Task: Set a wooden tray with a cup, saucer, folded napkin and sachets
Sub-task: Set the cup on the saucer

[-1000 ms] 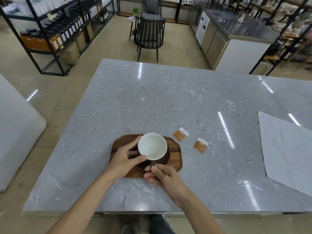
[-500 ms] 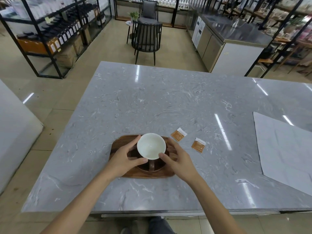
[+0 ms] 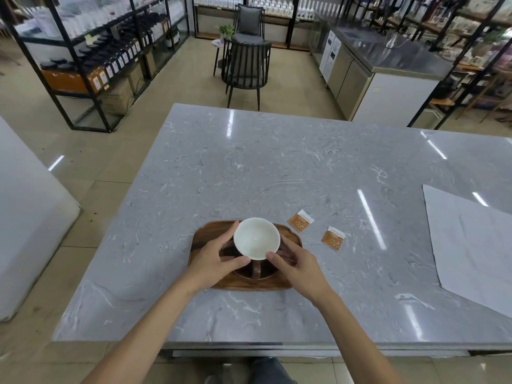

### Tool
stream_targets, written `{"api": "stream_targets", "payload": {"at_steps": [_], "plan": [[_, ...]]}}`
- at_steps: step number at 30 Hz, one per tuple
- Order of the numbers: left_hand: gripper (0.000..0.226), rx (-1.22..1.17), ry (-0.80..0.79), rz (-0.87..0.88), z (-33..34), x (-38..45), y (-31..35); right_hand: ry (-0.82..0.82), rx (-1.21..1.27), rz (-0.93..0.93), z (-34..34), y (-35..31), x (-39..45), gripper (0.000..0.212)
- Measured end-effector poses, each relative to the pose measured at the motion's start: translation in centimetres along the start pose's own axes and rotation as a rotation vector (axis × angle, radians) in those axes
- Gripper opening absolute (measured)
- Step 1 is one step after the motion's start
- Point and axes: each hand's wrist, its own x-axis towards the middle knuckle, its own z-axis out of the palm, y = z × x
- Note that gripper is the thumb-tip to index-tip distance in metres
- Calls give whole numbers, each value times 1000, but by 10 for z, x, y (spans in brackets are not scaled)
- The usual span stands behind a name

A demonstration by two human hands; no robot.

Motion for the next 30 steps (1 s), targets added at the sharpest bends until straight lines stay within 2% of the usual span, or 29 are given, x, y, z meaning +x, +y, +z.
{"api": "stream_targets", "payload": {"at_steps": [18,21,26,30], "plan": [[92,-17,19,19,-2,-1,-4,25,29,9,8,1,-4,59],[97,134,93,60,-8,-3,5,71,35,-26,-2,3,-9,59],[73,531,281,278,-11,1,26,229,-42,-27,-49,19,-26,53],[60,625,227,414,24,17,56,306,-128,-13,-92,38,-43,43]]}}
